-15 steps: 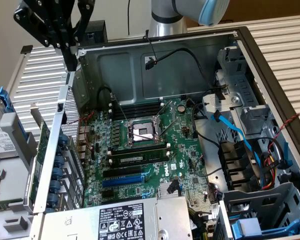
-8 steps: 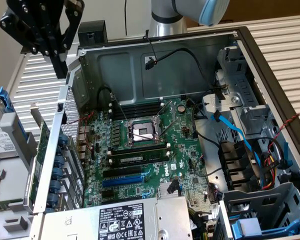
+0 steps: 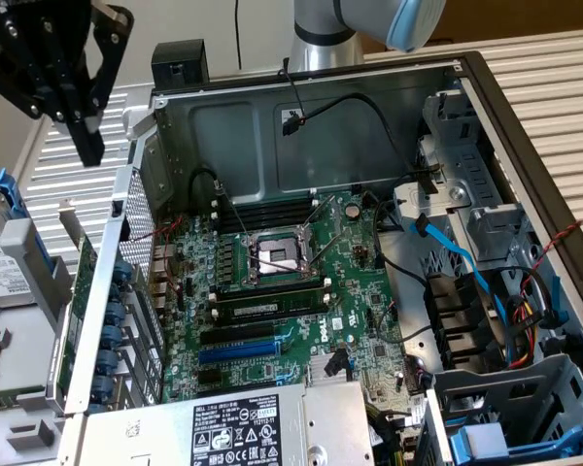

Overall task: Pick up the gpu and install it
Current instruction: 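Reach for the gpu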

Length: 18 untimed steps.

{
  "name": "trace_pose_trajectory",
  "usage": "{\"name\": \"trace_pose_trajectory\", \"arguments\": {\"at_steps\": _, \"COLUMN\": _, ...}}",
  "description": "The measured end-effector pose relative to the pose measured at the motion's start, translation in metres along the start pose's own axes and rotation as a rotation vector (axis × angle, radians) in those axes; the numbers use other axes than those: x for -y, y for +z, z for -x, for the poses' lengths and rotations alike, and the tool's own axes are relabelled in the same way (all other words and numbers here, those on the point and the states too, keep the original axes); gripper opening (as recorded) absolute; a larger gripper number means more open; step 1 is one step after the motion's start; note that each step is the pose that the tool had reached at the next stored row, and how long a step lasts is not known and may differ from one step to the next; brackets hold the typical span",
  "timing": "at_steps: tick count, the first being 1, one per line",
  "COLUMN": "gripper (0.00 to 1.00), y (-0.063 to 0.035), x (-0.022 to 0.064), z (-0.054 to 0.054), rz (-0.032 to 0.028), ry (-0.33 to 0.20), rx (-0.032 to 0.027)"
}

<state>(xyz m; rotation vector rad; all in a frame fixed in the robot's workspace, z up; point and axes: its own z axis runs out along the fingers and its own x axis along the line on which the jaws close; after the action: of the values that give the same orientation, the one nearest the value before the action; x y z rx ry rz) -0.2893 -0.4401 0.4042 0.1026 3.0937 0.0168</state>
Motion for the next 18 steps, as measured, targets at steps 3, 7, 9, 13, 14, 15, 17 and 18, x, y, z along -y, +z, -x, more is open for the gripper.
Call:
{"name": "trace_pose_trajectory", "arguments": {"at_steps": 3, "gripper": 0.11, "y": -0.0012, "x": 0.0042, "z": -0.011, "rz": 0.0, "ry": 0.0, "rx": 0.0013}}
{"name": "trace_pose_trajectory", "arguments": {"at_steps": 7, "gripper": 0.11, "y": -0.0025, "x": 0.0087, "z": -0.026, "rz": 0.0001, "ry": 0.0, "rx": 0.0032}}
{"name": "trace_pose_trajectory", "arguments": {"at_steps": 9, "gripper": 0.11, "y": -0.003, "x": 0.0107, "z": -0.035, "rz": 0.0002, "ry": 0.0, "rx": 0.0043}}
{"name": "trace_pose_trajectory", "arguments": {"at_steps": 13, "gripper": 0.11, "y": -0.004, "x": 0.0142, "z": -0.051, "rz": 0.0004, "ry": 0.0, "rx": 0.0064}}
{"name": "trace_pose_trajectory", "arguments": {"at_steps": 14, "gripper": 0.11, "y": -0.0041, "x": 0.015, "z": -0.055, "rz": 0.0004, "ry": 0.0, "rx": 0.0074}}
{"name": "trace_pose_trajectory", "arguments": {"at_steps": 15, "gripper": 0.11, "y": -0.0043, "x": 0.0158, "z": -0.059, "rz": 0.0005, "ry": 0.0, "rx": 0.0086}}
{"name": "trace_pose_trajectory", "arguments": {"at_steps": 17, "gripper": 0.11, "y": -0.0042, "x": 0.017, "z": -0.065, "rz": 0.0008, "ry": 0.0, "rx": 0.0127}}
{"name": "trace_pose_trajectory", "arguments": {"at_steps": 18, "gripper": 0.11, "y": -0.0038, "x": 0.0175, "z": -0.069, "rz": 0.001, "ry": 0.0, "rx": 0.0157}}
